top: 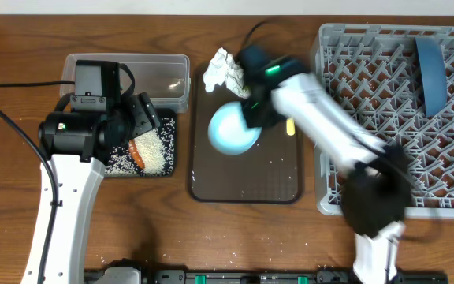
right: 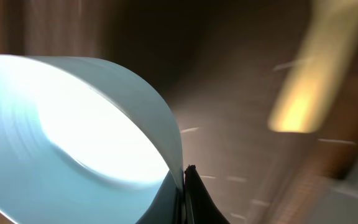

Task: Sort waste into correct bins and load items into the dishwasher rack
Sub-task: 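Carry the bowl right and stand it in the rack beside the blue plate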

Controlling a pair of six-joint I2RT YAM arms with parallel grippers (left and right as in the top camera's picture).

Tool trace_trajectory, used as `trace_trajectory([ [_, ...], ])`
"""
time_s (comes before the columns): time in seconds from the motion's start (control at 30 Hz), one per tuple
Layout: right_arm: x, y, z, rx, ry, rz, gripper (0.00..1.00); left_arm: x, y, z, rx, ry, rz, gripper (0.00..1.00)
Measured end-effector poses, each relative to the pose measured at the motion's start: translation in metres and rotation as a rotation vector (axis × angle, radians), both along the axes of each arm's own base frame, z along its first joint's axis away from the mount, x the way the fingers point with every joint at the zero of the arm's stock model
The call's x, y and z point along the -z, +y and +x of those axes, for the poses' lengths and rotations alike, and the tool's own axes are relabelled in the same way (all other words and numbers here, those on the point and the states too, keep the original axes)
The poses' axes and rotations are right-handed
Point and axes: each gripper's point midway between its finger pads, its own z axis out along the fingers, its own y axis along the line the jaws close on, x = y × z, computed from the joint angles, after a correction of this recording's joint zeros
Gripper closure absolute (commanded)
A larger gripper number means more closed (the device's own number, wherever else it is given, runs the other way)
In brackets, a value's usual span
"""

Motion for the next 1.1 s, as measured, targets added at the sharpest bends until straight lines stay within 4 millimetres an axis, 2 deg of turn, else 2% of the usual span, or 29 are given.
trace_trajectory([
  [0.07, -0.050, -0.031, 0.016, 0.073, -0.131, 0.015, 0.99, 0.000, 0.000, 0.000, 0.001, 0.000, 0.001, 0.17],
  [0.13, -0.115, -0.079, 0.025, 0.177, -0.307, 0.001, 0.99, 0.000, 0.000, 0.000, 0.002, 0.000, 0.001, 0.17],
  [0.23, -0.181, -0.130, 0.016, 0.293, -0.487, -0.054, 0.99, 0.000, 0.000, 0.000, 0.002, 0.001, 0.001, 0.16],
  [0.3, -0.210, -0.166, 0.001, 0.381, -0.570, -0.138, 0.99, 0.000, 0.000, 0.000, 0.002, 0.001, 0.001, 0.16],
  [0.37, -0.224, -0.195, -0.010, 0.465, -0.613, -0.241, 0.99, 0.000, 0.000, 0.000, 0.002, 0.001, 0.001, 0.16],
  [0.43, -0.229, -0.219, -0.015, 0.543, -0.640, -0.346, 0.99, 0.000, 0.000, 0.000, 0.002, 0.000, 0.001, 0.16],
  [0.53, -0.226, -0.239, -0.015, 0.600, -0.641, -0.483, 0.99, 0.000, 0.000, 0.000, 0.002, 0.000, 0.001, 0.16],
  [0.83, -0.204, -0.265, -0.001, 0.592, -0.588, -0.809, 0.99, 0.000, 0.000, 0.000, 0.002, 0.000, 0.001, 0.16],
  [0.93, -0.196, -0.267, 0.013, 0.577, -0.591, -0.893, 0.99, 0.000, 0.000, 0.000, 0.002, 0.000, 0.001, 0.16],
  [1.1, -0.188, -0.260, 0.058, 0.566, -0.678, -0.961, 0.99, 0.000, 0.000, 0.000, 0.002, 0.000, 0.001, 0.16],
])
